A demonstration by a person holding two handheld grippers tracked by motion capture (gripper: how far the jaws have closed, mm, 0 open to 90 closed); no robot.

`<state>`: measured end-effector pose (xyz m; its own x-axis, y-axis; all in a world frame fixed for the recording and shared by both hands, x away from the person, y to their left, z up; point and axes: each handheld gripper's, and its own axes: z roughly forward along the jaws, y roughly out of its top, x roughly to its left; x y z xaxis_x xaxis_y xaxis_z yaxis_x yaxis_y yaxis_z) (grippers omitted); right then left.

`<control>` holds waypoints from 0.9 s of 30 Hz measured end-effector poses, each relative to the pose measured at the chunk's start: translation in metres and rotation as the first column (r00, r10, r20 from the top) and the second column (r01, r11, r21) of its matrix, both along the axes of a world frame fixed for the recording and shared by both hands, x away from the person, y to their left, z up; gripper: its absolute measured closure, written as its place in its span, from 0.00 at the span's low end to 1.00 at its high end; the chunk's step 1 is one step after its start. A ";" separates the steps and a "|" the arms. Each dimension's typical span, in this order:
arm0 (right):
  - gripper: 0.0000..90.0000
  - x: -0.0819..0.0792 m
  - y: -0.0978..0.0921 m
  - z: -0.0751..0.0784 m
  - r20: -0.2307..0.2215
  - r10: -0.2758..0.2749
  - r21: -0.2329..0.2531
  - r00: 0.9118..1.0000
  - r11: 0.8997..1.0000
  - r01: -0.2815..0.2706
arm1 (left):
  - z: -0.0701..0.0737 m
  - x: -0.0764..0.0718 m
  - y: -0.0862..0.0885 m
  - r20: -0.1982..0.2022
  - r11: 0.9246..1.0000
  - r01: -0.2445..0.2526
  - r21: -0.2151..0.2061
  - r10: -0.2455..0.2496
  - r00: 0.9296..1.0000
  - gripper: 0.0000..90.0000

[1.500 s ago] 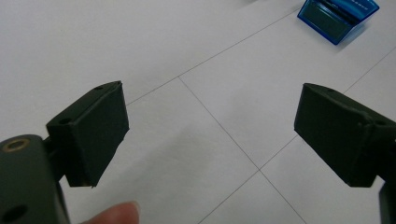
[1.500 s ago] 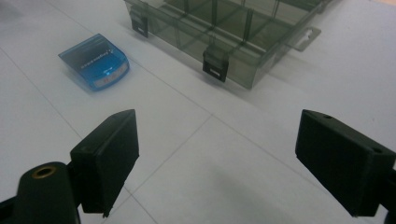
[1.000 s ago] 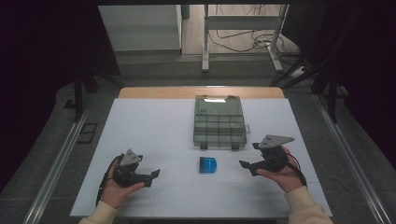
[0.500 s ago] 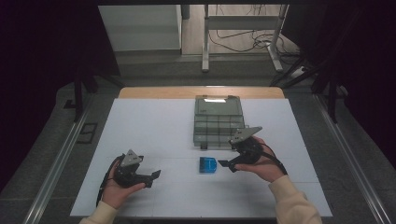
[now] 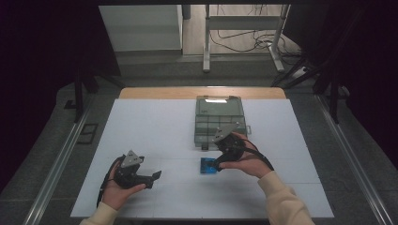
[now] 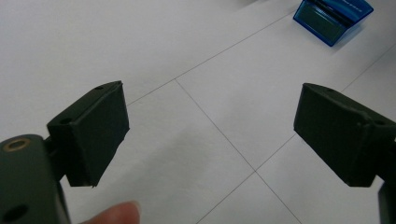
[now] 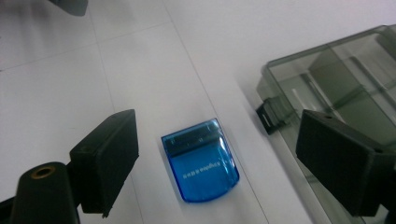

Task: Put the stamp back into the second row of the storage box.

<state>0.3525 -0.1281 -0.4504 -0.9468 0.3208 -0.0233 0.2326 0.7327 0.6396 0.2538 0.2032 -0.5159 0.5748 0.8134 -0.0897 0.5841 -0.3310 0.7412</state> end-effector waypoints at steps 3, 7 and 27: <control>0.15 0.004 0.011 -0.004 -0.015 0.031 -0.032 0.999 0.999 -0.032 | 0.000 0.000 0.000 -0.004 1.000 0.003 0.001 -0.003 1.000 0.12; 0.15 0.006 0.018 -0.008 -0.033 0.049 -0.049 0.998 0.997 -0.051 | -0.001 0.000 -0.001 -0.006 1.000 0.009 0.004 -0.009 1.000 0.12; 0.33 0.013 0.028 -0.060 -0.100 0.083 -0.263 0.992 0.959 -0.106 | -0.001 0.000 -0.002 -0.013 1.000 0.021 0.013 -0.020 1.000 0.12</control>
<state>0.3657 -0.0999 -0.5108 -0.9747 0.2230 -0.0125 0.1998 0.8954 0.3979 0.2537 0.2008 -0.5170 0.5902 0.8026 -0.0867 0.5865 -0.3524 0.7293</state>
